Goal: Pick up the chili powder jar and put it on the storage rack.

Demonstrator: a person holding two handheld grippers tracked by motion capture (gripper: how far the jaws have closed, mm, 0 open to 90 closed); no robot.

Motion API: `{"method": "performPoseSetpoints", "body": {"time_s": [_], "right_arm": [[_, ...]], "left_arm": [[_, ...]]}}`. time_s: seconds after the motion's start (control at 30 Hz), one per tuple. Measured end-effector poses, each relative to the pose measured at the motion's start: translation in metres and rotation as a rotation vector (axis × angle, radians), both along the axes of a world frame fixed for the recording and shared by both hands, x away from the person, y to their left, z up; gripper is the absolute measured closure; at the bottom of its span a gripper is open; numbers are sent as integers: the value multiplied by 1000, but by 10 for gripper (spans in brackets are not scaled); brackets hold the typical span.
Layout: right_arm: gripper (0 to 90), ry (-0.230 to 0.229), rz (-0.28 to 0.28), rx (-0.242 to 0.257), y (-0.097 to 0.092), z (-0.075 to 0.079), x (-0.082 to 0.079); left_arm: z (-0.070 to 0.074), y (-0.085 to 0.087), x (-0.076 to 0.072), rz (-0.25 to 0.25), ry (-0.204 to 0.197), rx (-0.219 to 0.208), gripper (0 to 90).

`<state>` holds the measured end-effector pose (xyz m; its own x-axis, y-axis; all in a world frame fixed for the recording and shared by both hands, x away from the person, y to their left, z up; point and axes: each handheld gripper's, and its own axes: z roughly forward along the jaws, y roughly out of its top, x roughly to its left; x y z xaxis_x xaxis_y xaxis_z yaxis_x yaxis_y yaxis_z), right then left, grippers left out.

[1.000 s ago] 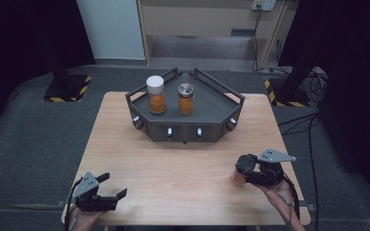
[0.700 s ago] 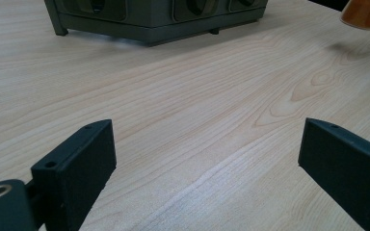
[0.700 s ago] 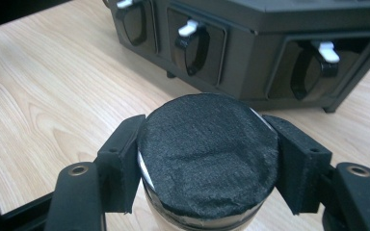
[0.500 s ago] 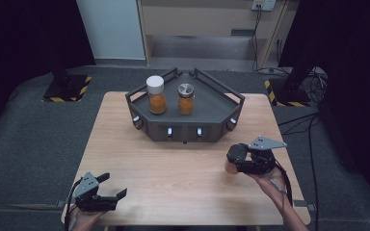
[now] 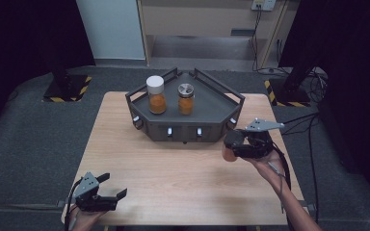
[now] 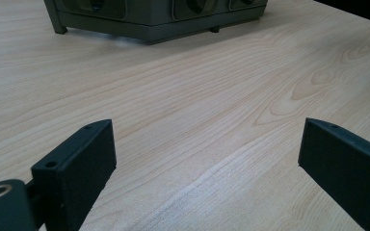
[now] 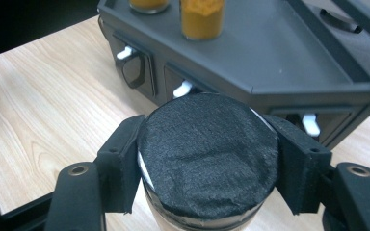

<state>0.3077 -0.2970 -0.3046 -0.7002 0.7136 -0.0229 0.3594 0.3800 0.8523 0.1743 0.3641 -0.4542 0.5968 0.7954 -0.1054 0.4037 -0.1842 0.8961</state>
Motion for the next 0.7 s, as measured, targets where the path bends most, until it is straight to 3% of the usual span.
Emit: {"method": "performPoseSetpoints", "body": {"time_s": [0.7], "right_arm": [[350, -9, 2, -8, 29, 46, 38]], "left_arm": [[0, 0, 0, 2, 3, -1, 53]]}}
